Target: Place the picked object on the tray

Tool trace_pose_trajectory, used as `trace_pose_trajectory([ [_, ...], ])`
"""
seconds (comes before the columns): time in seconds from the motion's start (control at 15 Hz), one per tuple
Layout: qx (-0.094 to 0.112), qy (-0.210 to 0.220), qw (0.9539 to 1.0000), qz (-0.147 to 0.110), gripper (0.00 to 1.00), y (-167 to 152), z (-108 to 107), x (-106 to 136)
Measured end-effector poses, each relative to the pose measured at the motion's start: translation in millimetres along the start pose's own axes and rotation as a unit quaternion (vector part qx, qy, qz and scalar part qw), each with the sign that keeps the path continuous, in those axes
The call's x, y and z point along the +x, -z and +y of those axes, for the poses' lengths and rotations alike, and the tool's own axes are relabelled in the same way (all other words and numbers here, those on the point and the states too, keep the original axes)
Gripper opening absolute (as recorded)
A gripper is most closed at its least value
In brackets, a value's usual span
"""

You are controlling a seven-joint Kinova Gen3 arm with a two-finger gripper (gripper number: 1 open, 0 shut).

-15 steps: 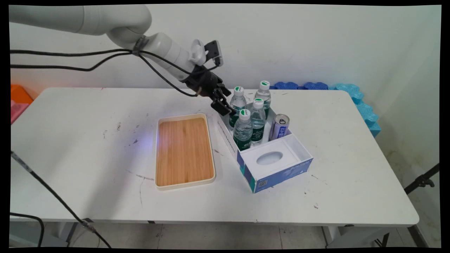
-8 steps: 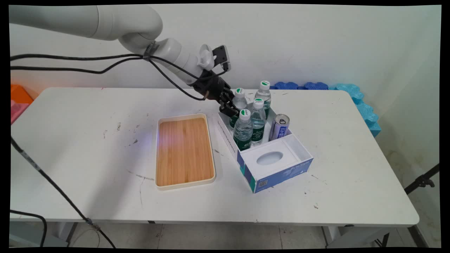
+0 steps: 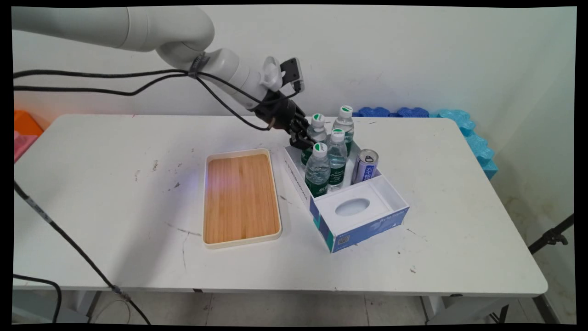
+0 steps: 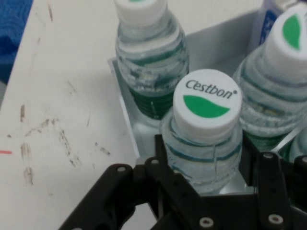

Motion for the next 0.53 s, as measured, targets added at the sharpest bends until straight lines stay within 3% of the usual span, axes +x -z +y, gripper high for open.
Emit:
trace_pose_trajectory([
  [0.53,0.006,0.020,0.9995,0.026,0.00,53.6,0.2,17.2],
])
